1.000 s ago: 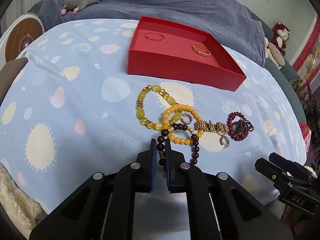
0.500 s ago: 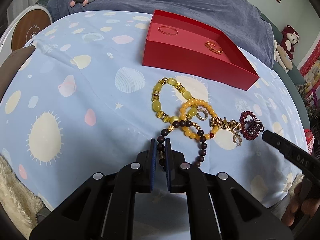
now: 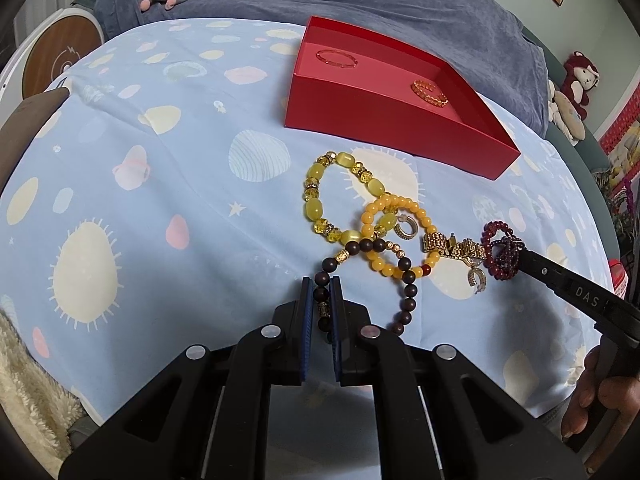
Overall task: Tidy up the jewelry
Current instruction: 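Grasp the black bead bracelet with the left gripper while the right gripper grasps the garnet bracelet, then lift both bead bracelets into the red box and open both grippers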
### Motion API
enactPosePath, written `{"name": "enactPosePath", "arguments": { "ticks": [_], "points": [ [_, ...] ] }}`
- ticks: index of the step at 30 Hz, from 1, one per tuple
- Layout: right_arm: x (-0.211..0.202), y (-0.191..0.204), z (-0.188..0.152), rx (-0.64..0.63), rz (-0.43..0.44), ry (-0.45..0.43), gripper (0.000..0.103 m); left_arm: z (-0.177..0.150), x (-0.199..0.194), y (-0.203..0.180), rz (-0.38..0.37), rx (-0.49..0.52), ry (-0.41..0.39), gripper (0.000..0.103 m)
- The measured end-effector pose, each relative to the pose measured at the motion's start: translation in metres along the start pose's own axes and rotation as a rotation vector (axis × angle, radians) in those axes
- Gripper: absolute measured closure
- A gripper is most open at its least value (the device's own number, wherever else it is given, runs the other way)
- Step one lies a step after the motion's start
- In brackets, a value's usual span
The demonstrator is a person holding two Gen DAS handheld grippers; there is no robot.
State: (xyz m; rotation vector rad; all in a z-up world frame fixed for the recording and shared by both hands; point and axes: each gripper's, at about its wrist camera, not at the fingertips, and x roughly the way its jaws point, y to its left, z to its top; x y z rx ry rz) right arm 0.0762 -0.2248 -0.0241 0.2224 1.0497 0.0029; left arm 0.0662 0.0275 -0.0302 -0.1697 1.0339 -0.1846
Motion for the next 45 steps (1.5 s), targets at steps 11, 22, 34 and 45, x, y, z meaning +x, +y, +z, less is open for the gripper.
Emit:
{"name": "enactPosePath", "arguments": {
  "ticks": [11,22,34,45],
  "points": [
    [-0.031,0.001,0.000,0.024,0.048,-0.059,0.100,0.001,-0.003,0.000,-0.006,-0.003,-0.004,0.095],
    [-0.079,-0.001,0.009,0.052,0.113,-0.127,0.100,0.014,-0.039,-0.006,-0.079,0.003,-0.054,0.095],
    [-0.090,0.009,0.054,0.048,0.178,-0.171,0.100,0.074,-0.066,-0.016,-0.134,0.011,-0.121,0.095],
    [-0.056,0.030,0.136,-0.016,0.181,-0.196,0.103,0.162,-0.037,-0.046,-0.158,0.062,-0.172,0.095]
  ]
}}
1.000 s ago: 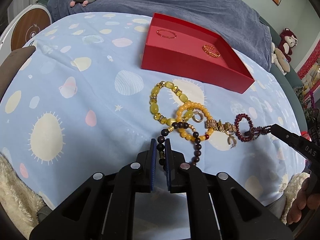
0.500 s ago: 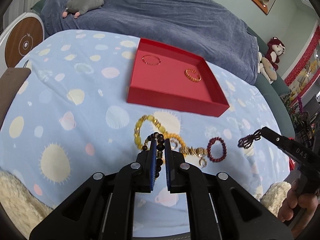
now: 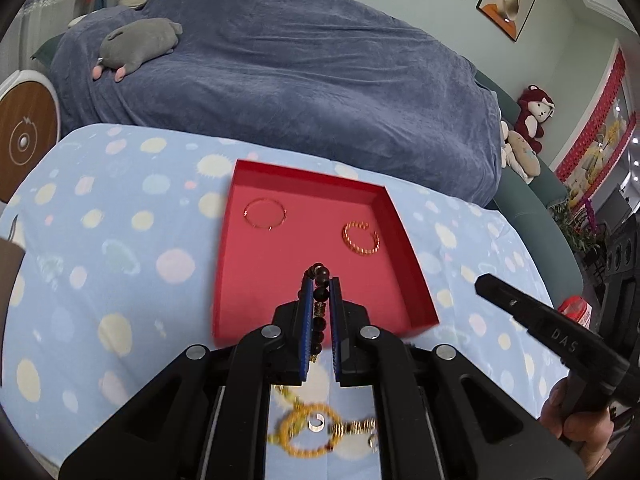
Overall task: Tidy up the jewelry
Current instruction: 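Lift both bead bracelets into the red box and open both grippers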
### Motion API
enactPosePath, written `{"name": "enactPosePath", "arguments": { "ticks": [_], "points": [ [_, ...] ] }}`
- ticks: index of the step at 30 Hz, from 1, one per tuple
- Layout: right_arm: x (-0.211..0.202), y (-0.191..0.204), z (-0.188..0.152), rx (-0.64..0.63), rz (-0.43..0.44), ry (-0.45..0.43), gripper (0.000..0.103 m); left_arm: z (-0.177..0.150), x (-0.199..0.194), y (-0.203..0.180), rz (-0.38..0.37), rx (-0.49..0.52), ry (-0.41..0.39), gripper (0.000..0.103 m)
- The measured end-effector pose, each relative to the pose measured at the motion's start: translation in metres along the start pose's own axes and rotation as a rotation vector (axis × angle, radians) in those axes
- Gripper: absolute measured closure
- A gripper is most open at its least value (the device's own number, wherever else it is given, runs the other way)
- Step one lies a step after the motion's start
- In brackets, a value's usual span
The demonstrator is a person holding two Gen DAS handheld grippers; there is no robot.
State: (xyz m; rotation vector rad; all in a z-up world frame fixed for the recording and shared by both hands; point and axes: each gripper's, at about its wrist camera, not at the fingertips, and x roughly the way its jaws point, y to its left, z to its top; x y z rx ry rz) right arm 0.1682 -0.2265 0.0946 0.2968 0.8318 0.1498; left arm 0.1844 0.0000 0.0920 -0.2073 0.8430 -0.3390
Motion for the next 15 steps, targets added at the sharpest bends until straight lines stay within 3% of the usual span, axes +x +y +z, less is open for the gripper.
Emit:
{"name": "enactPosePath", "arguments": {
  "ticks": [5,11,15],
  "points": [
    [0.013,-0.010,0.004,-0.007,-0.029,0.023,0.102,0.014,0.023,0.005,0.020,-0.018,0.015,0.095],
    [0.018,-0.032,-0.044,0.017,-0.076,0.100,0.075,0.001,0.026,0.009,0.022,-0.018,0.034,0.095],
    [0.030,-0.045,-0.067,0.062,-0.077,0.152,0.073,-0.011,0.026,0.010,0.022,-0.035,0.050,0.095]
  ]
}}
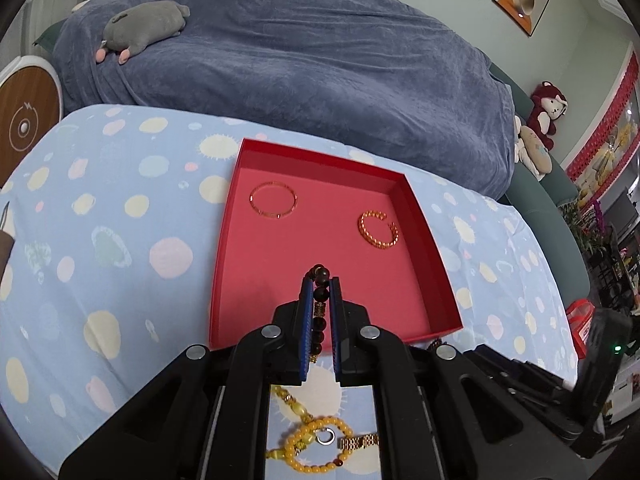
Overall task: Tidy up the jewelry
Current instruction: 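Lift both bead bracelets into the red box and open both grippers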
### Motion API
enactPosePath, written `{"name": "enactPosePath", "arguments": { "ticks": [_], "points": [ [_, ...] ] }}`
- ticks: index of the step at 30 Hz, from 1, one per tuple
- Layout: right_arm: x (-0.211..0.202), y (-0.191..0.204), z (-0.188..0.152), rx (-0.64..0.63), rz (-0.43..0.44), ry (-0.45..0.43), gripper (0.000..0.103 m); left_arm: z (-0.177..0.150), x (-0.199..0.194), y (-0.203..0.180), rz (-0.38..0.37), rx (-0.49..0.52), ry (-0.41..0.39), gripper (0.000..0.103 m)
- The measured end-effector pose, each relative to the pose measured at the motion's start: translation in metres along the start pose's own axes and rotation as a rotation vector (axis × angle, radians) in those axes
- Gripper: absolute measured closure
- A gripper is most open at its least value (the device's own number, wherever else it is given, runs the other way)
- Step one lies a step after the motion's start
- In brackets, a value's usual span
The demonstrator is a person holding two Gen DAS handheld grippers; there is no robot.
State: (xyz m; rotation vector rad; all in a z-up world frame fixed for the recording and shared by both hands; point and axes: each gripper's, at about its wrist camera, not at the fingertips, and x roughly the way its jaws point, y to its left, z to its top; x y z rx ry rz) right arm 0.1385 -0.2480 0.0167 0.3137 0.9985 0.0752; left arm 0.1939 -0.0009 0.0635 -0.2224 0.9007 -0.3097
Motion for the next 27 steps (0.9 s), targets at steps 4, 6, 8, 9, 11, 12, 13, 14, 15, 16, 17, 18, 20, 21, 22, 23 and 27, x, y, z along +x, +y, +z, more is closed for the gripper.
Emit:
{"name": "enactPosePath", "arguments": {
  "ticks": [4,6,8,9,11,12,13,14,15,16,17,18,20,21,22,23,27],
  "points": [
    [0.018,-0.005,-0.005,0.023,0.000,0.033,0.073,-0.007,0.000,0.001,0.000,-0.014,0.011,0.095],
    [0.025,-0.006,-0.005,0.026,-0.009,0.042,0.073,-0.008,0.001,0.001,0.001,-0.018,0.013,0.095],
    [0.032,-0.006,-0.004,0.026,-0.017,0.049,0.073,-0.009,0.000,0.001,0.002,-0.020,0.012,0.095],
    [0.036,-0.006,-0.004,0.027,-0.019,0.055,0.073,-0.009,0.001,0.001,0.001,-0.021,0.013,0.095],
    [0.041,-0.006,-0.003,0.028,-0.019,0.061,0.073,-0.009,0.001,0.001,0.002,-0.021,0.013,0.095],
    [0.044,-0.006,-0.002,0.028,-0.019,0.063,0.073,-0.009,0.001,0.001,0.002,-0.018,0.013,0.095],
    [0.046,-0.005,-0.002,0.027,-0.015,0.067,0.074,-0.009,0.001,0.001,0.003,-0.018,0.014,0.095],
    [0.047,-0.004,-0.002,0.025,-0.016,0.066,0.080,-0.009,0.002,0.001,0.004,-0.018,0.015,0.095],
    [0.048,-0.002,-0.001,0.019,-0.020,0.062,0.085,-0.009,0.002,0.001,0.004,-0.019,0.016,0.095],
    [0.048,-0.002,-0.001,0.013,-0.022,0.063,0.095,-0.010,0.002,0.002,0.005,-0.021,0.016,0.095],
    [0.047,0.000,-0.001,0.009,-0.020,0.063,0.099,-0.010,0.002,0.003,0.005,-0.023,0.017,0.095],
    [0.044,0.001,-0.001,0.002,-0.025,0.056,0.099,-0.009,0.003,0.003,0.004,-0.025,0.018,0.095],
    [0.038,0.003,0.000,-0.010,-0.028,0.038,0.100,-0.008,0.002,0.004,0.003,-0.027,0.016,0.095],
    [0.031,0.004,0.000,-0.011,-0.025,0.026,0.100,-0.008,0.002,0.004,0.002,-0.026,0.016,0.095],
    [0.025,0.004,0.001,-0.006,-0.015,0.014,0.100,-0.007,0.002,0.004,0.000,-0.026,0.016,0.095],
    [0.016,0.005,0.003,-0.001,0.002,0.001,0.100,-0.005,0.002,0.004,-0.003,-0.026,0.016,0.095],
    [-0.009,0.013,0.020,0.004,0.054,-0.053,0.100,0.007,0.003,0.003,-0.022,-0.020,0.006,0.095]
  ]
}}
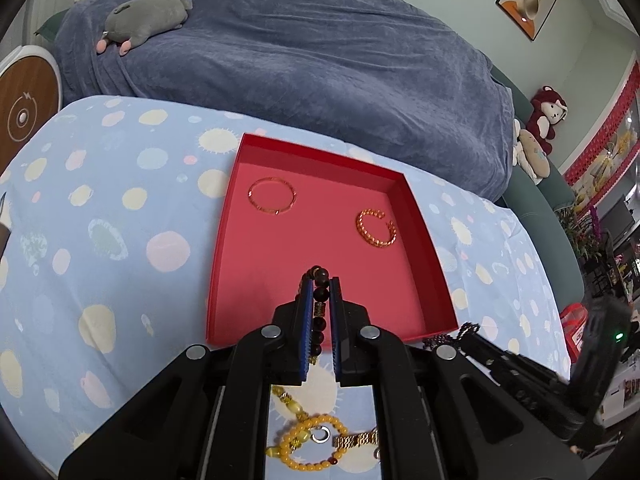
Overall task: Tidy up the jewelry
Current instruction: 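Lift both bead bracelets into the red box and open both grippers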
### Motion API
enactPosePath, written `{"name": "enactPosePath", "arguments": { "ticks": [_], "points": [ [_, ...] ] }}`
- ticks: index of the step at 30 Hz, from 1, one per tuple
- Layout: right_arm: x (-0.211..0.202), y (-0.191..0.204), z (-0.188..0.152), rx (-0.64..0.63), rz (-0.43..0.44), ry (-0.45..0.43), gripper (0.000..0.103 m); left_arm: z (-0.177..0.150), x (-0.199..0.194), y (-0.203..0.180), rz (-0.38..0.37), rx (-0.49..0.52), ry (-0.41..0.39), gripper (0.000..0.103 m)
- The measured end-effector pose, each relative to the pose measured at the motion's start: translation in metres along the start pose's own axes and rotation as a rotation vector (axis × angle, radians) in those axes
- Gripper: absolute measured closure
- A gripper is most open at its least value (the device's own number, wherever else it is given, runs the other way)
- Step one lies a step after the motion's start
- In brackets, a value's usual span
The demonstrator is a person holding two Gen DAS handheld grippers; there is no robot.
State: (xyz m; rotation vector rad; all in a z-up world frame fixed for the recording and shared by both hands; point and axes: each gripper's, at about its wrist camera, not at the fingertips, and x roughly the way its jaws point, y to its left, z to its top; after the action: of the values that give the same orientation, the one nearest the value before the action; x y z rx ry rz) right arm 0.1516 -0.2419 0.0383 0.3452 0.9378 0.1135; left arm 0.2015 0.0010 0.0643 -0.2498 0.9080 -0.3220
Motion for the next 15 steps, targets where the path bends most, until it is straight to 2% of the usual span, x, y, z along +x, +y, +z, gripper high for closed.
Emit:
{"name": "enactPosePath", "arguments": {
  "ticks": [3,6,10,15],
  "points": [
    [-0.003,0.007,0.024,0.005,0.036,-0.020,0.100,0.014,0.005,-0.003,-0.021,0.000,-0.013,0.095],
    [0.013,0.016,0.048,-0.009,0.048,-0.012,0.100,0.030,0.015,-0.008,-0.032,0.004,-0.022,0.095],
    [0.050,0.023,0.066,-0.047,0.007,0.056,0.100,0.046,0.042,-0.008,-0.026,0.003,0.005,0.095],
    [0.101,0.012,0.073,-0.022,-0.025,0.159,0.100,0.050,0.077,0.003,-0.003,-0.022,0.072,0.095]
  ]
}}
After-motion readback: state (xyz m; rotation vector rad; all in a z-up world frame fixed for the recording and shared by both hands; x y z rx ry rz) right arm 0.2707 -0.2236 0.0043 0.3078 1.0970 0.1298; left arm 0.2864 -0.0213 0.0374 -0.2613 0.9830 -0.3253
